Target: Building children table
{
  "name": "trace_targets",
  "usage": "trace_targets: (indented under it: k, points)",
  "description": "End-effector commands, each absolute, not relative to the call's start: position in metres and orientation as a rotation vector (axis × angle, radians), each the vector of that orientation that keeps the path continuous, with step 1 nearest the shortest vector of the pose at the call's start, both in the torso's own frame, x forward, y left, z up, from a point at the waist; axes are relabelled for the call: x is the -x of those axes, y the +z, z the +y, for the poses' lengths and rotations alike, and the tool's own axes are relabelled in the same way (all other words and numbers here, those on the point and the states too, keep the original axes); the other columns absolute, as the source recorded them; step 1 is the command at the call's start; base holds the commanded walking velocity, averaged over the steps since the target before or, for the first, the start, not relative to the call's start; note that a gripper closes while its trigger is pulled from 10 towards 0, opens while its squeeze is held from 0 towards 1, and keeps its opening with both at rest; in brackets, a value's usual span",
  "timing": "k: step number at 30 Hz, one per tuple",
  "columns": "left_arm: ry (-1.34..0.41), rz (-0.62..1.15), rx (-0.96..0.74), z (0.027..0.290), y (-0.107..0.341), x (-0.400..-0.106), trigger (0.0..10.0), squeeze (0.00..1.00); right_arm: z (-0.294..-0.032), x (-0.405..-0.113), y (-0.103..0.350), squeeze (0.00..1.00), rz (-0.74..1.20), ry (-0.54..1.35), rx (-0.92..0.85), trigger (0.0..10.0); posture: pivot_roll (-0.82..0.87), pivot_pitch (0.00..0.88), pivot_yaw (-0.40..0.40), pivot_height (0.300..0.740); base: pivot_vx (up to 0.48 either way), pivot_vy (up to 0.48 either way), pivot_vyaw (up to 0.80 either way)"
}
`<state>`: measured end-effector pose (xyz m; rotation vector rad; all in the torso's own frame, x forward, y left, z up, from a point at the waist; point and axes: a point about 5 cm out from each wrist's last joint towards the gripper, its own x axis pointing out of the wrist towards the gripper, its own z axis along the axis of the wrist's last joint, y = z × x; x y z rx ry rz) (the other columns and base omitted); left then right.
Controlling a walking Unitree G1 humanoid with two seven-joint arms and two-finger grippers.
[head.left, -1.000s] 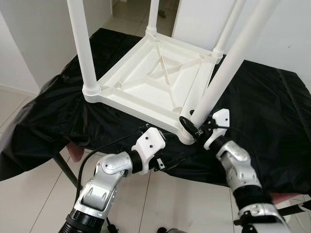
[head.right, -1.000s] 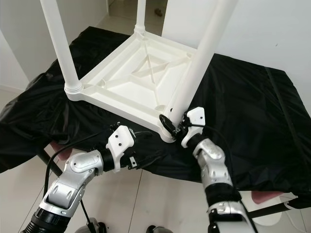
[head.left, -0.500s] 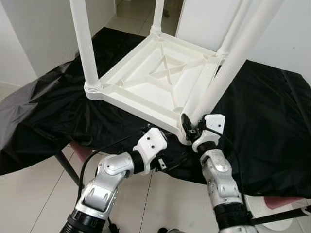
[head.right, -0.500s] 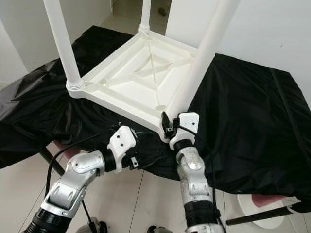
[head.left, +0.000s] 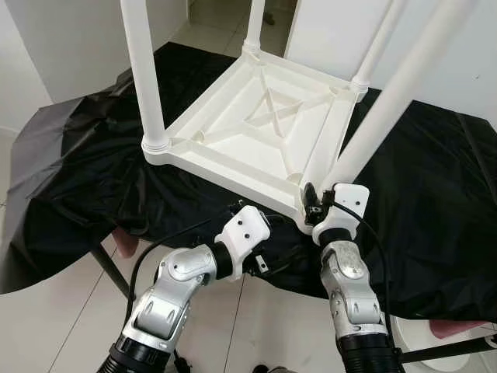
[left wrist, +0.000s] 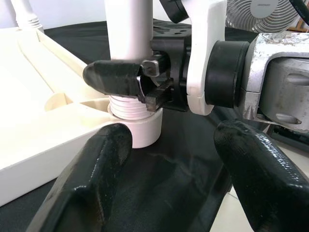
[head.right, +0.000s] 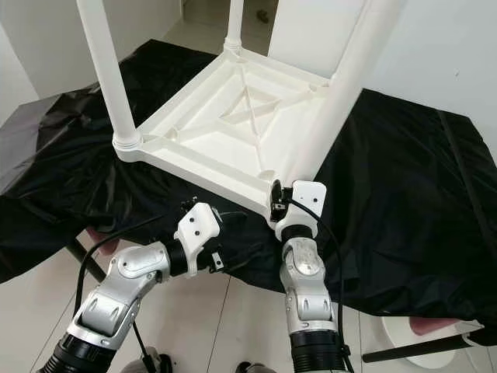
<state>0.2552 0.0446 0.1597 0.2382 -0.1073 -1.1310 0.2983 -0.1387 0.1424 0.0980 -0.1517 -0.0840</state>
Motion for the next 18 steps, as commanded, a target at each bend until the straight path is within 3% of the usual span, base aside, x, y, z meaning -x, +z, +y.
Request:
trace_targets:
  k: [1,8,9,10,11,18]
  points:
    - [-1.072,-0.114,-0.237,0.043,0.159,-0.257,10.0,0.0,-0.146,-0.292,0.123,1.0,-0.07,-0.13,-0.111,10.0,0.1,0.09,-0.097,0.74,0.0,0.0,0.0]
    - [-1.069,-0.116,-0.239,0.043,0.159,-0.258,10.0,0.0,-0.153,-0.299,0.134,1.0,-0.109,-0.036,-0.102,10.0,0.1,0.089,-0.098,0.74,0.0,0.0,0.0]
    - [-1.069,-0.117,-0.238,0.044,0.16,-0.258,10.0,0.0,-0.152,-0.302,0.139,0.89,-0.102,0.116,-0.114,10.0,0.1,0.09,-0.098,0.74,0.0,0.0,0.0]
    - [-1.069,-0.117,-0.238,0.044,0.16,-0.258,10.0,0.0,-0.152,-0.302,0.139,0.89,-0.102,0.116,-0.114,10.0,0.1,0.09,-0.098,0.74,0.0,0.0,0.0]
    - [-1.067,-0.117,-0.238,0.044,0.16,-0.258,10.0,0.0,-0.154,-0.304,0.141,0.0,-0.107,0.163,-0.119,10.0,0.1,0.091,-0.097,0.74,0.0,0.0,0.0]
    - [-1.06,-0.124,-0.239,0.045,0.162,-0.26,10.0,0.0,-0.159,-0.314,0.148,0.0,-0.119,0.383,0.026,10.0,0.1,0.095,-0.094,0.74,0.0,0.0,0.0]
